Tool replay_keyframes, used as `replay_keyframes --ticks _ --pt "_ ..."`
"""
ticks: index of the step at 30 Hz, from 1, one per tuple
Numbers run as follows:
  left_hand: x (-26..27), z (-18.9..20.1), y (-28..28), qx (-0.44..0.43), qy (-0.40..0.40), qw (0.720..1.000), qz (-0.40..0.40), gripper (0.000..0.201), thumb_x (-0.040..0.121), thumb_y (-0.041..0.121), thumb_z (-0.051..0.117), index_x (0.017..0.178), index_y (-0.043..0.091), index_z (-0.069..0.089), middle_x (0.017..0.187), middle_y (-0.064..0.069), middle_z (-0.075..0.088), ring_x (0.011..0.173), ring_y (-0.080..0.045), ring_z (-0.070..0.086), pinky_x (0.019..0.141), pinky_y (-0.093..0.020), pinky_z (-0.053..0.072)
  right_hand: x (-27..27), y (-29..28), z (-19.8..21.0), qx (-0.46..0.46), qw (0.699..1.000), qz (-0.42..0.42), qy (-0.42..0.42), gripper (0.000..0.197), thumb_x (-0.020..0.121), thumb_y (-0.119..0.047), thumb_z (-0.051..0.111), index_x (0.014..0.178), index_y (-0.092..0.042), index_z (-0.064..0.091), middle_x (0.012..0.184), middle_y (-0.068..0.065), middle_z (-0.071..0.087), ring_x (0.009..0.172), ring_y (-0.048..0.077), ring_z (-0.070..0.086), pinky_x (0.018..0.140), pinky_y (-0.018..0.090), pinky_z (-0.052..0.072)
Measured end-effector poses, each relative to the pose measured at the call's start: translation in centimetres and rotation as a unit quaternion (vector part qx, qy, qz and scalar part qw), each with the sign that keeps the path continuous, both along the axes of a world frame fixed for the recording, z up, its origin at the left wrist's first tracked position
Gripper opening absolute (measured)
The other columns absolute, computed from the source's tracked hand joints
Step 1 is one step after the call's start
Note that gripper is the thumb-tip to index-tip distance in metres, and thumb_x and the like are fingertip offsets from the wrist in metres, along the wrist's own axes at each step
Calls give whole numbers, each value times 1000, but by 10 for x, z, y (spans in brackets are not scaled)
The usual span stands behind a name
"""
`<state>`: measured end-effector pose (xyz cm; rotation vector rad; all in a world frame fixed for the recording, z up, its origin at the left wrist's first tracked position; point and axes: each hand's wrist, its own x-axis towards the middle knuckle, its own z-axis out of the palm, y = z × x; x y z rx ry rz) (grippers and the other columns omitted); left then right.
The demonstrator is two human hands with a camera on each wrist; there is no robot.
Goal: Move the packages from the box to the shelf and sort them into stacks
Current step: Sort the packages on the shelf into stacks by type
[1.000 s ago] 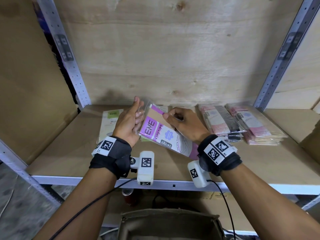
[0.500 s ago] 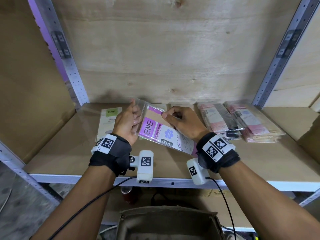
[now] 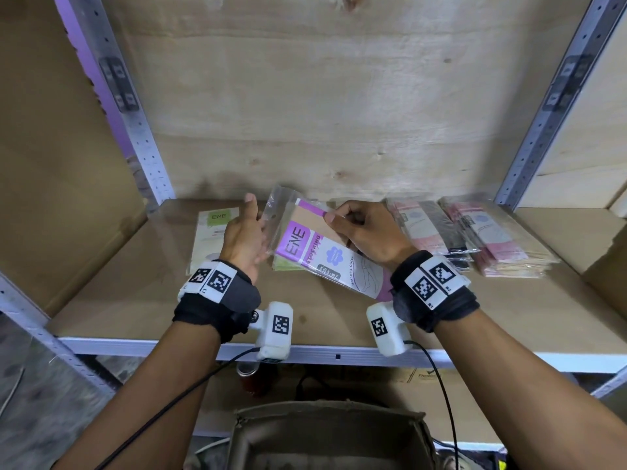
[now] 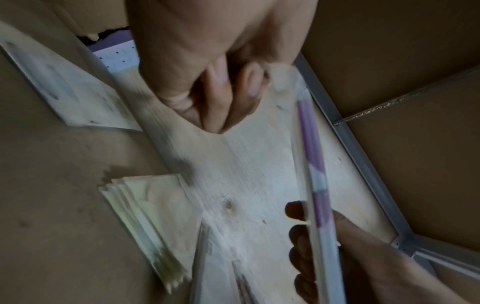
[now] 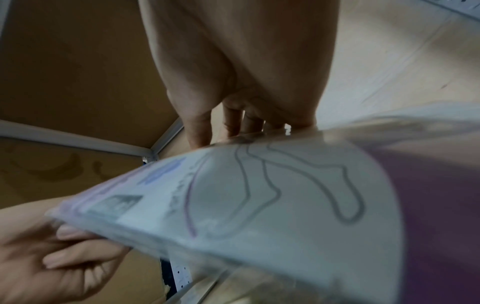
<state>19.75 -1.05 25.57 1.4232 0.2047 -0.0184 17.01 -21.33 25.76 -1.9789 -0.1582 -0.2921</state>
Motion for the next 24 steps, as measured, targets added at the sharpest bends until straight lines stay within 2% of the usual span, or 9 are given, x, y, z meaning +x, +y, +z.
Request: replay_keyframes --ticks 3,6,8,10,12,15,19,22,24 --pt "0 1 0 -129 8 991 -30 45 97 53 48 92 9 59 64 -16 67 28 -5 32 27 -18 21 -1 1 -1 -7 1000 3 2 29 92 -31 67 83 -3 66 62 1 63 56 12 57 59 24 47" --pt "2 -1 2 -257 14 962 -97 45 99 49 47 68 17 54 49 0 43 28 -7 27 27 -18 22 -1 3 -2 12 1000 6 26 32 92 -31 67 89 1 65 62 -1 61 58 12 57 59 26 47" --pt "4 -2 1 -284 17 954 -91 49 99 51 45 63 20 53 46 5 43 31 -7 36 27 -19 24 -1 4 -1 59 997 13 48 30 93 -28 68 88 2 64 64 4 60 57 16 55 56 28 45" --pt "8 -5 0 -252 22 967 -17 43 97 56 46 86 18 64 69 3 65 53 -11 60 36 -18 34 -2 4 1 116 991 14 60 21 93 -22 68 82 -4 64 65 8 60 55 20 54 51 29 44" --pt "10 -7 0 -217 14 976 7 57 96 62 40 116 15 64 100 -3 72 77 -17 66 52 -23 46 -3 1 5 151 987 -4 62 19 93 -20 68 80 -7 64 63 7 60 51 19 55 48 27 46" --pt "5 -7 -7 -91 6 994 -62 65 95 68 37 102 11 67 95 -8 72 70 -18 62 60 -27 48 -5 -5 10 202 977 -36 61 18 94 -19 66 83 -6 62 66 8 59 51 16 54 47 24 46" --pt "-8 -10 -24 102 -17 976 -190 53 89 67 51 113 23 69 110 1 73 99 -16 69 85 -34 52 -4 -8 12 239 964 -63 96 15 96 -22 64 89 -10 60 91 16 60 74 24 53 61 30 41" --pt "-15 -19 -31 145 -68 959 -233 31 92 51 60 106 27 72 99 16 76 84 6 70 69 -17 50 -3 -7 9 274 953 -72 107 16 95 -21 65 84 -12 59 93 15 63 67 22 59 57 26 49" --pt "-15 -20 -31 135 -95 960 -225 21 95 43 60 101 27 72 94 17 76 84 4 71 65 -11 52 -3 -10 6 266 953 -64 128 14 93 -23 68 85 -14 60 95 12 66 75 23 63 66 29 53"
